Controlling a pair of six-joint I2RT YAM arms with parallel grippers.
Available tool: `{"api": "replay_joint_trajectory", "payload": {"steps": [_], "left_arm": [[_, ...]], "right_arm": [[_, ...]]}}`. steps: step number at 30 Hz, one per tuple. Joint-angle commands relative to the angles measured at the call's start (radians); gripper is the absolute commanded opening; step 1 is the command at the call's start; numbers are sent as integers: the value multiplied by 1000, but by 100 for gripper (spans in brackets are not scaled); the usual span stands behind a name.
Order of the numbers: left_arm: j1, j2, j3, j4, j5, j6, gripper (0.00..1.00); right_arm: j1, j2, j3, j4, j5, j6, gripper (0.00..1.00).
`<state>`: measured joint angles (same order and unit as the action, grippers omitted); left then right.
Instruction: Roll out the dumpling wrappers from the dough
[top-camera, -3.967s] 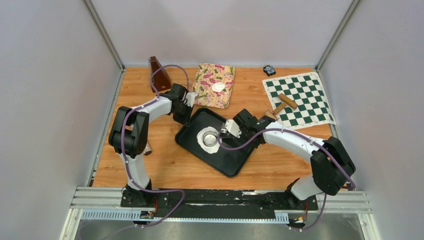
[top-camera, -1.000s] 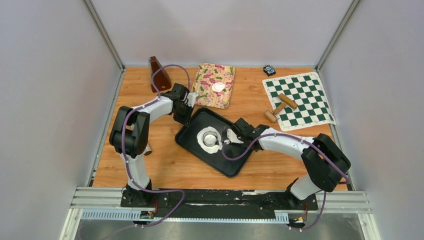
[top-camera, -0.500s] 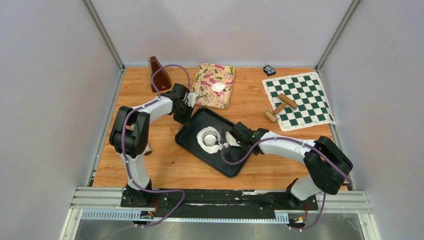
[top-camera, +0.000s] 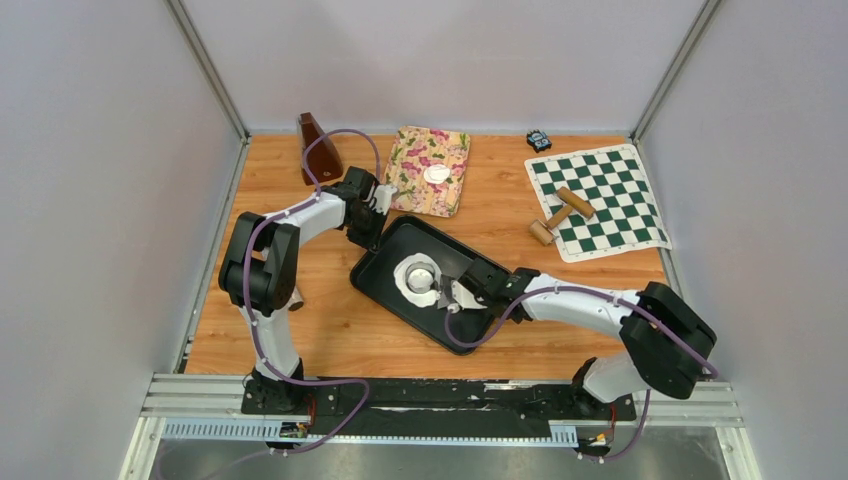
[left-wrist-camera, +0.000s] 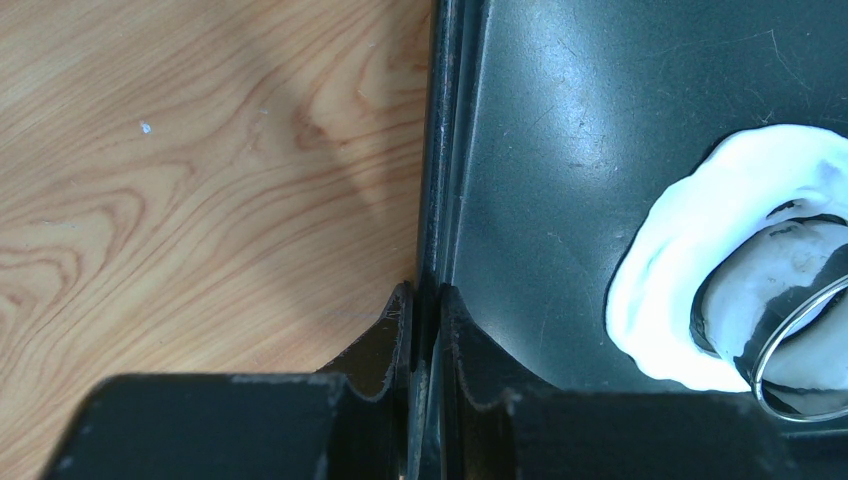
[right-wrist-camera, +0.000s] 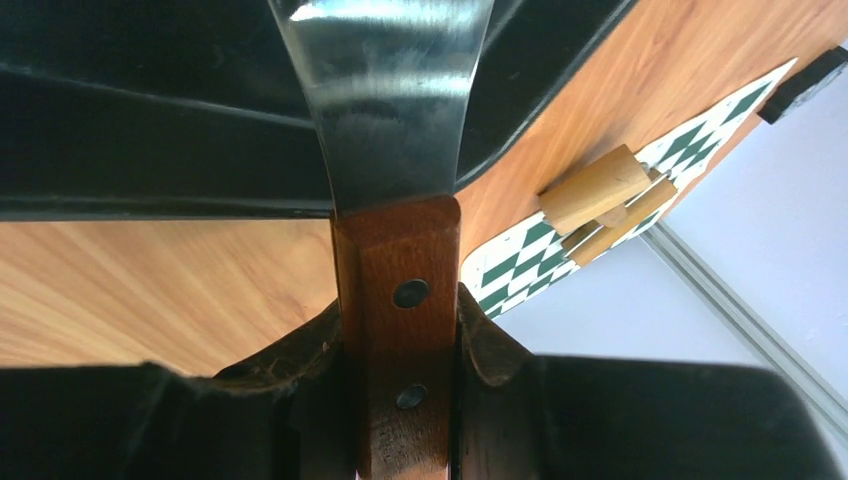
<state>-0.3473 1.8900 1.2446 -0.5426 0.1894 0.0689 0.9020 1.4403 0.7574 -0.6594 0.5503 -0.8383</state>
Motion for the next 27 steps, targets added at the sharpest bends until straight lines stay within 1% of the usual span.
{"api": "replay_joint_trajectory", "payload": {"steps": [1,4,8,12,16,20,27], "left_arm": [[-2,2,-2,13,-57,6,0],[-3,1,0,12,-56,6,0],[-2,2,-1,13,-53,6,0],[-2,1,0,12,-53,7,0],[-2,5,2,12,-51,5,0],[-2,6,4,10,-51,5,0],[-2,2,4,10,-45,4,0]], "right_arm": [[17,-29,-19,-60,-21,14,0],[2,-54,1,-64,-20,18,0],[-72,-69,61,-57,6,6,0],[-134,-87,99,5,32,-28,0],[-140,-47,88,88,71,-37,0],[-140,15,79,133,75,-31,0],[-123,49,73,146,60,-16,0]]}}
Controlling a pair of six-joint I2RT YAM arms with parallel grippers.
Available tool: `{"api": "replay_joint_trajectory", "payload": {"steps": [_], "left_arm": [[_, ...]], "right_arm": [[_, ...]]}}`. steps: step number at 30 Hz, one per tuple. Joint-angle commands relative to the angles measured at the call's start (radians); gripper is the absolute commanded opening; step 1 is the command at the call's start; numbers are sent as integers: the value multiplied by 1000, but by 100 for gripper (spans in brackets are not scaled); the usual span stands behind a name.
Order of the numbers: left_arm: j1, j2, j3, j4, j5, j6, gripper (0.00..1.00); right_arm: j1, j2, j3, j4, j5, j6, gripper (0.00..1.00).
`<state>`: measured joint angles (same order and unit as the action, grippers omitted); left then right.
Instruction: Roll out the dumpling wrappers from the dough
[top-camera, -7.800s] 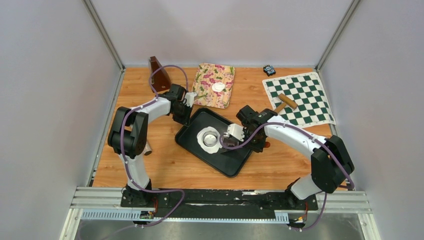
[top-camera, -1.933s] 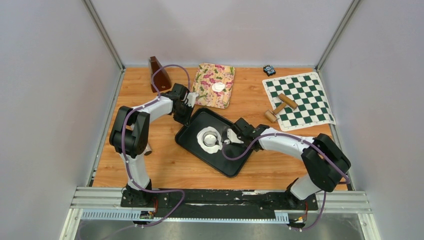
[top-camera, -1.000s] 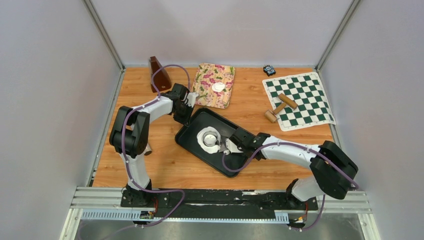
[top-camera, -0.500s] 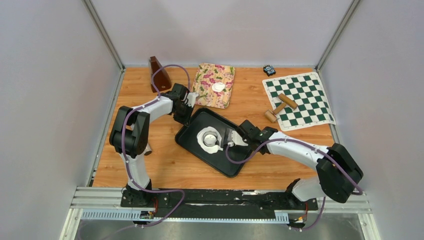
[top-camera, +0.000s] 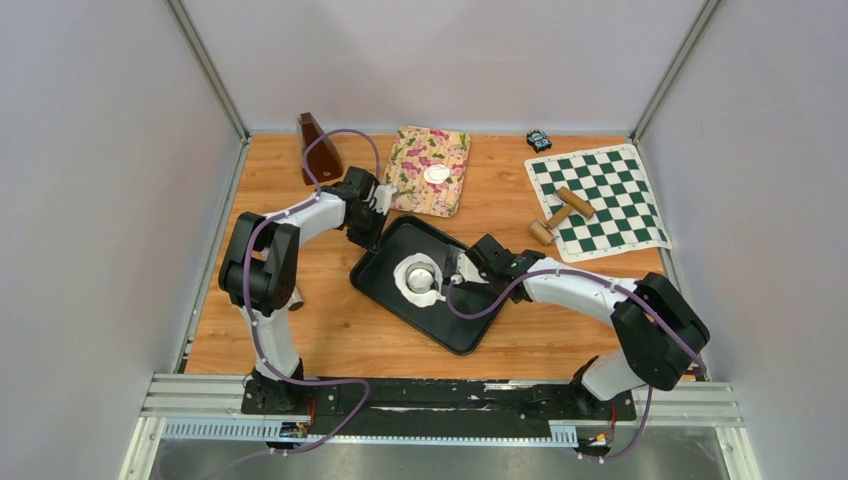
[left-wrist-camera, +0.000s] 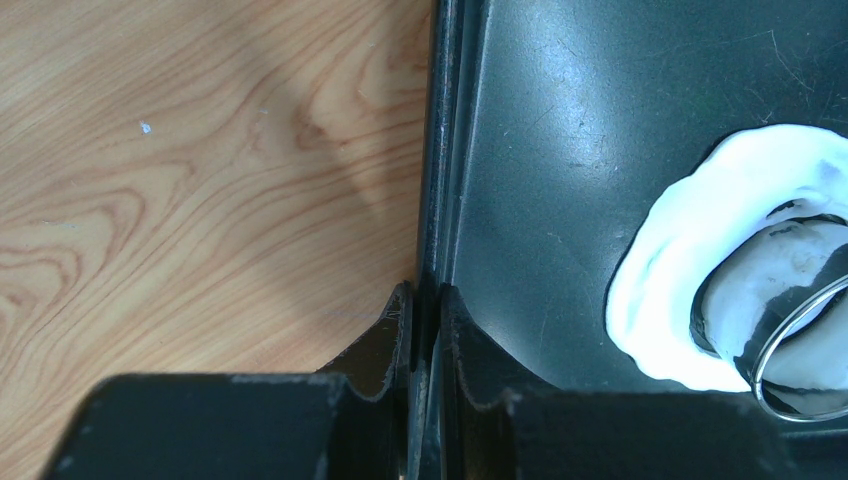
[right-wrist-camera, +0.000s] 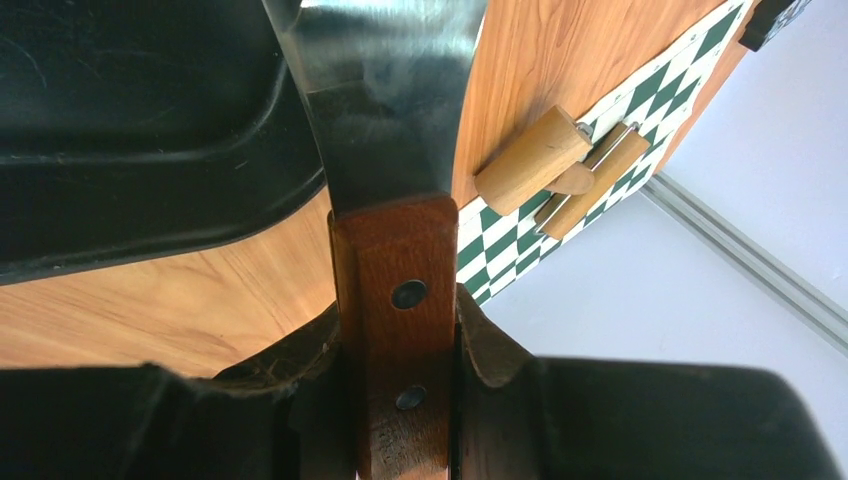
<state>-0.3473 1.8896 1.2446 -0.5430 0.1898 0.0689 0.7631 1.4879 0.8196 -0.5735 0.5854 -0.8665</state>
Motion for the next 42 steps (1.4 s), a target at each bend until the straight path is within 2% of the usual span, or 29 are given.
{"api": "replay_joint_trajectory", "payload": {"steps": [1,22,28,36,42], "left_arm": [[-2,3,4,12,-46,4,0],[-2,-2,1,12,-55,4,0],[-2,1,1,15,-68,2,0],[-2,3,0,12,-79,4,0],[-2,2,0,13,-81,5,0]], "right_arm": [[20,2,9,59,23,15,0],[96,25,-60,7,1,63,0],[156,-51,-90,-37,-39,96,0],[171,-41,-120,-11,-62,109,0],[181,-49,-101,-88,-144,127,0]]}}
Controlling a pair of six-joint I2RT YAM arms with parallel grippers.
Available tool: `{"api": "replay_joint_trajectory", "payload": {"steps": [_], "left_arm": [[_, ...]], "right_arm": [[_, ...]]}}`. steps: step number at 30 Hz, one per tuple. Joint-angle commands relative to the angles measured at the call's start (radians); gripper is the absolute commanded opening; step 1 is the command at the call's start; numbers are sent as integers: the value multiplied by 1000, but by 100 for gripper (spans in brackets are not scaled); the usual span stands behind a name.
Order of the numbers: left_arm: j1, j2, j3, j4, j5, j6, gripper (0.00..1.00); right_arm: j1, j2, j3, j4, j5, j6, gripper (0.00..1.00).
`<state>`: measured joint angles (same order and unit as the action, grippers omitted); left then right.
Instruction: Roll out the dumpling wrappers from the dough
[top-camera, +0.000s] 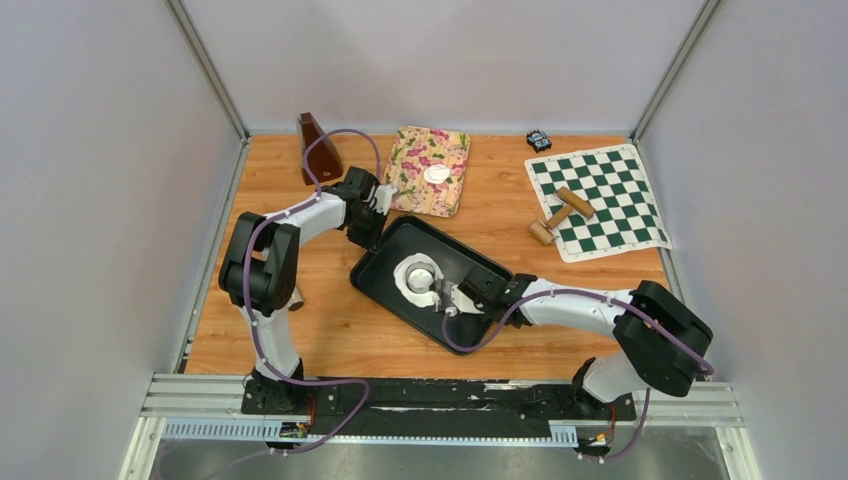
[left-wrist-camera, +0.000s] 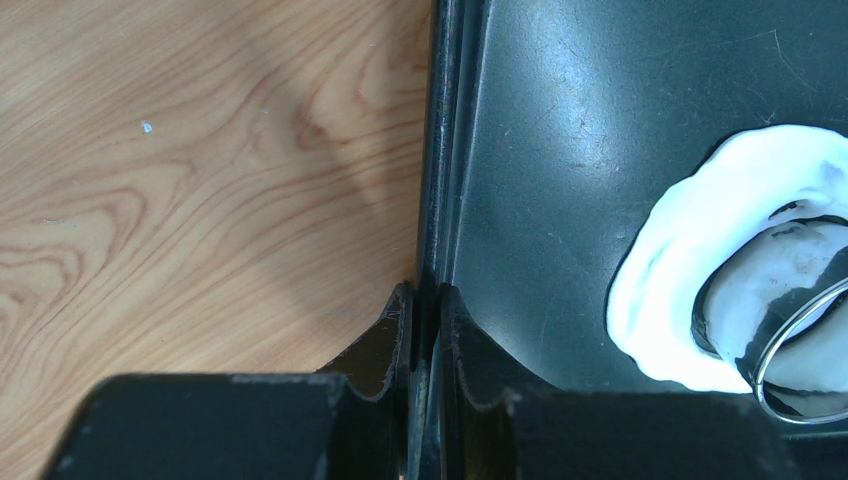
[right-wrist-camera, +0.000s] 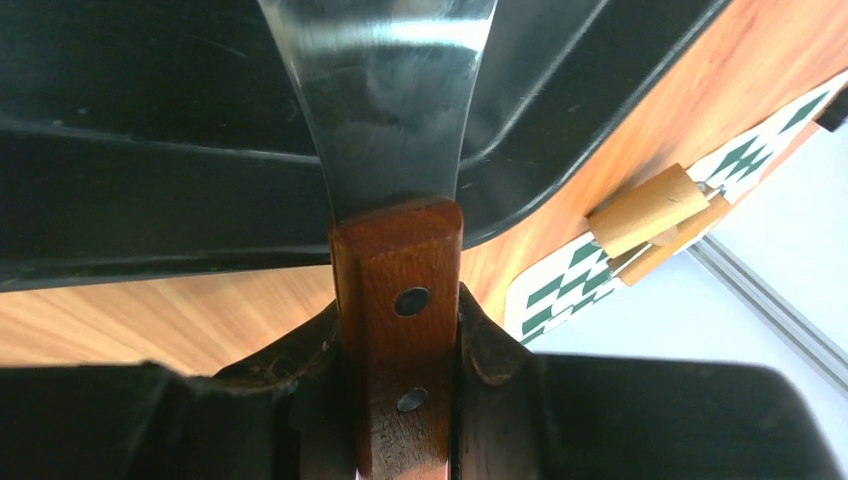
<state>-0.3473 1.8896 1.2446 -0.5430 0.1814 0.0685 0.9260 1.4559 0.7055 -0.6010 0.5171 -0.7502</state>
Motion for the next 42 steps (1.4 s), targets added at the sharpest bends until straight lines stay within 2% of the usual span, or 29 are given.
{"api": "replay_joint_trajectory", "payload": {"steps": [1,9,20,32,42], "left_arm": [[-2,4,0,14,-73,5,0],[-2,1,0,13,-69,5,0],[-2,-4,-4,12,-61,6,0],[-2,0,-2,12,-53,3,0],[-2,0,-3,13,-50,3,0]], "right_arm": [[18,-18,16,-69,-94,12,0],[15,23,73,-115,-203,-9,0],[-14,80,132,-100,-216,-77,0],[-21,24,154,-97,-354,-166,0],[-24,100,230,-82,-381,-164,0]]}}
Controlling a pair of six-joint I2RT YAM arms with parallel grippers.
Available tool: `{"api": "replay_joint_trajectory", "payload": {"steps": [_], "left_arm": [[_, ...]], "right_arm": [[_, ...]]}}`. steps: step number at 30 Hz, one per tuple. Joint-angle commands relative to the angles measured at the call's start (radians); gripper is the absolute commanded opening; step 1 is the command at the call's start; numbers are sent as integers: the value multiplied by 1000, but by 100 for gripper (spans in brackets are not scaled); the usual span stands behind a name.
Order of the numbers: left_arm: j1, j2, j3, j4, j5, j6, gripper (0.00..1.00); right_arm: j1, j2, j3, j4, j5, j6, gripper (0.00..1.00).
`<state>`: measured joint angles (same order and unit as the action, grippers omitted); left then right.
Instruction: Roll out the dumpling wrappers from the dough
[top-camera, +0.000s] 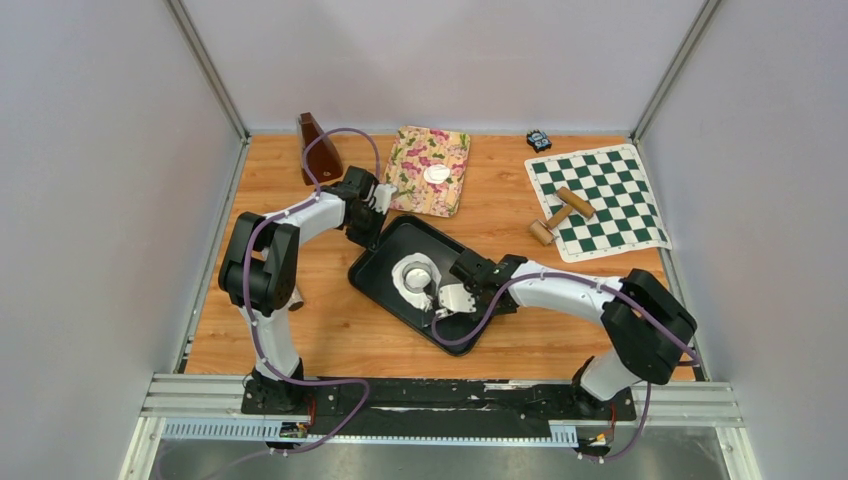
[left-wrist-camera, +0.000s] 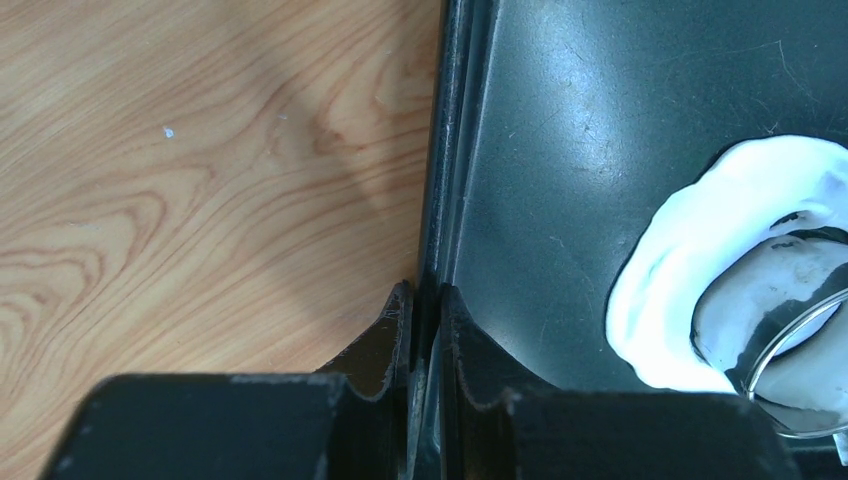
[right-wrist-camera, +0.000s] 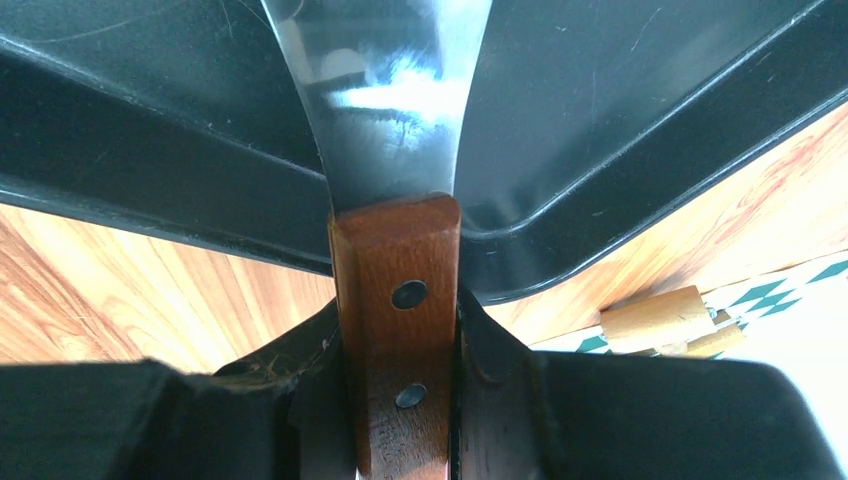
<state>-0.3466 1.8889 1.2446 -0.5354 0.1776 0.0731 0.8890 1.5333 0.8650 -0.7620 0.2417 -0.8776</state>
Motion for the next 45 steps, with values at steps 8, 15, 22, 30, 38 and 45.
{"api": "replay_joint_trajectory", "payload": {"steps": [8,15,22,30,38,45], "left_arm": [[-5,4,-7,5,-26,-2,0],[-5,13,-20,15,-20,-6,0],[-12,16,-17,18,-25,-8,0],[-12,16,-17,18,-28,-7,0],[-14,21,-14,17,-23,-7,0],[-14,16,-14,17,-16,-7,0]], "right_arm": [[6,48,115,70,-145,-25,0],[-71,35,135,13,-242,-22,0],[-89,67,172,-38,-361,-41,0],[-86,120,198,-79,-395,-47,0],[-86,152,266,-76,-439,-12,0],[-87,185,336,-69,-469,17,0]]}}
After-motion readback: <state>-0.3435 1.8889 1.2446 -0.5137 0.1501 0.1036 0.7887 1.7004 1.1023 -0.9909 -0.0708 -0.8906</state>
